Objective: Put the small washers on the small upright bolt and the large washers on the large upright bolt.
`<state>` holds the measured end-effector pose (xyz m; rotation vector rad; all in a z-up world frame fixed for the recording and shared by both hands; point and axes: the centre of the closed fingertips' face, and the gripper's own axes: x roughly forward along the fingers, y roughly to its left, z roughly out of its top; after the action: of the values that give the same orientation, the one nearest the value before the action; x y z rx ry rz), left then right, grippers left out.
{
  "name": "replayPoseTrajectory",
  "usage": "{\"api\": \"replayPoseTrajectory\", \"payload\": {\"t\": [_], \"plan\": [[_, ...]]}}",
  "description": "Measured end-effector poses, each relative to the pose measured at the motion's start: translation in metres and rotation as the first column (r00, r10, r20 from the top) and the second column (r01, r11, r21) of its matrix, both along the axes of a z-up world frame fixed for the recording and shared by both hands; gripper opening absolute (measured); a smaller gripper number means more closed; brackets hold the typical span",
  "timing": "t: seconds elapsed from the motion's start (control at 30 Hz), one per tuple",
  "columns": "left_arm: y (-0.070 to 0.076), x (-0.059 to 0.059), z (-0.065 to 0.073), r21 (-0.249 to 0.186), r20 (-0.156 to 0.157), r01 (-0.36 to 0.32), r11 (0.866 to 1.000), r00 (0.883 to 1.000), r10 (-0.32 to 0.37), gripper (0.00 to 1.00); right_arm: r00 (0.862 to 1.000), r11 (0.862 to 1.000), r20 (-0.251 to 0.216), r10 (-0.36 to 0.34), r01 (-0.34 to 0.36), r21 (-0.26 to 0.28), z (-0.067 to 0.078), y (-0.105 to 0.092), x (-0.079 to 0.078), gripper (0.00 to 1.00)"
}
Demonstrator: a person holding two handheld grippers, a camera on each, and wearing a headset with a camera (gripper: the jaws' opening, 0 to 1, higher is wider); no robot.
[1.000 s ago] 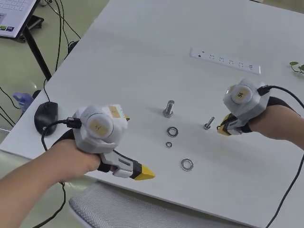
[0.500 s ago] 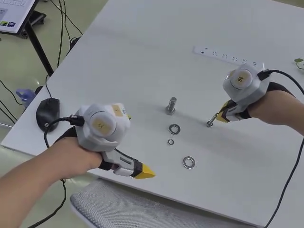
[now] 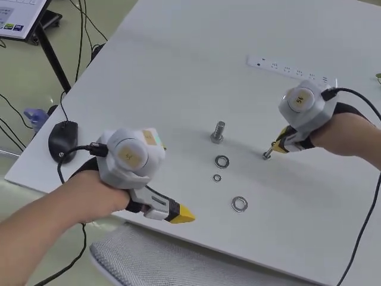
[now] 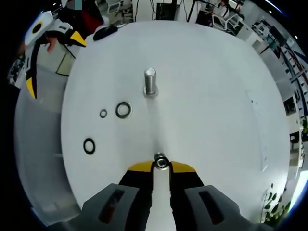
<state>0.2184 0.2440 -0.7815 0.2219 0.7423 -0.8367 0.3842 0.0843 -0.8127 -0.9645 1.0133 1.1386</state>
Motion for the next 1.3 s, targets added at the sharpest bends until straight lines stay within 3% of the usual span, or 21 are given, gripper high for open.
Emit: {"api": "replayPoseTrajectory", "payload": {"t": [0.67,1.3], "plan": [[0.005,-0.001,-0.005,0.006,-0.022,0.013,1.000,1.000,-0.012,0.91,1.000,1.000,-0.016,0.008,-0.008,-0.017,-0.015,0.001,-0.001,0.13],[0.009,-0.003,-0.011,0.001,-0.053,0.008,1.000,0.999,-0.008,0.89,0.999,0.999,-0.043,0.026,-0.028,-0.037,-0.044,0.002,-0.003,0.13]]}}
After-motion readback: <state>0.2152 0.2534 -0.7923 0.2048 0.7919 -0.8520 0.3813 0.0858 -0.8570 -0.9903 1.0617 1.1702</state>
